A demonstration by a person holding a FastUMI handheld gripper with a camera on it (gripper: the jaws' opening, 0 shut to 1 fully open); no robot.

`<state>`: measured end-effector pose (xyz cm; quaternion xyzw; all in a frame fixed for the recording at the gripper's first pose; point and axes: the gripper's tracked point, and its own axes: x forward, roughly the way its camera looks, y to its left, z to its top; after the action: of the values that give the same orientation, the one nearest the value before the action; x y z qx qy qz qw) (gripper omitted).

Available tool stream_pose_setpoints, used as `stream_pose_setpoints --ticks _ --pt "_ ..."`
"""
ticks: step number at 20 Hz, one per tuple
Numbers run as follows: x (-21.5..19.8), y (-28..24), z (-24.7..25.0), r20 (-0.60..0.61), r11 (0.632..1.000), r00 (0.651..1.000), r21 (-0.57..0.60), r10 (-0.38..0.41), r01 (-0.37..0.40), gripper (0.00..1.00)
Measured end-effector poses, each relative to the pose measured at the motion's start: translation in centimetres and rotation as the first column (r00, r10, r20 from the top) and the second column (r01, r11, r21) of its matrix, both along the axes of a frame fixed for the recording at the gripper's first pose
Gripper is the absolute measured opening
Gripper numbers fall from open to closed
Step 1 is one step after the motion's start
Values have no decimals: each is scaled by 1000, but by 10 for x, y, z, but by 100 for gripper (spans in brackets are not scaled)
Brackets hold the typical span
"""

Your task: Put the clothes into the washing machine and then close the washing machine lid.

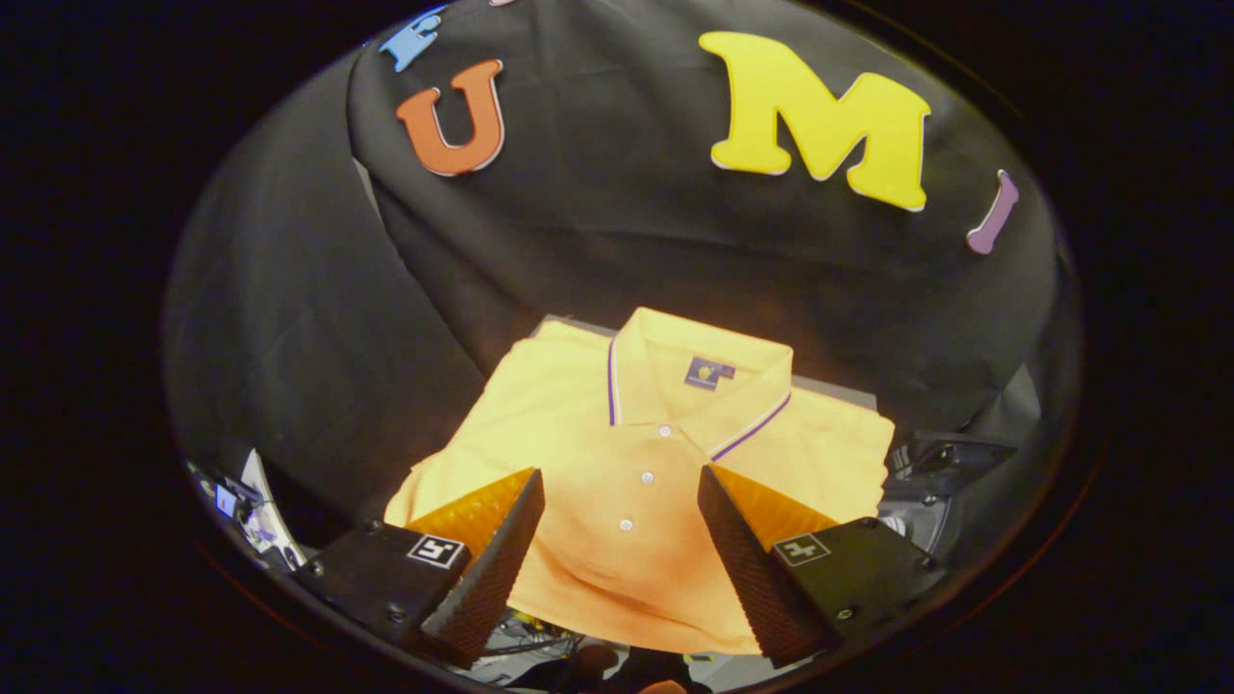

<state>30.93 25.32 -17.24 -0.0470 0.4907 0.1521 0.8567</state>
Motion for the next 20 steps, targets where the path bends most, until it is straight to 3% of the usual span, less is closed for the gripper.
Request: stream_pose_setpoints --ticks 4,13,20 --pt "15 -2 -19 -72 994 996 -97 -57 50 100" --pt "9 -7 -67 -266 978 951 -180 -155 109 100" --pt "9 -3 -66 -281 972 940 -183 -192 144 94"
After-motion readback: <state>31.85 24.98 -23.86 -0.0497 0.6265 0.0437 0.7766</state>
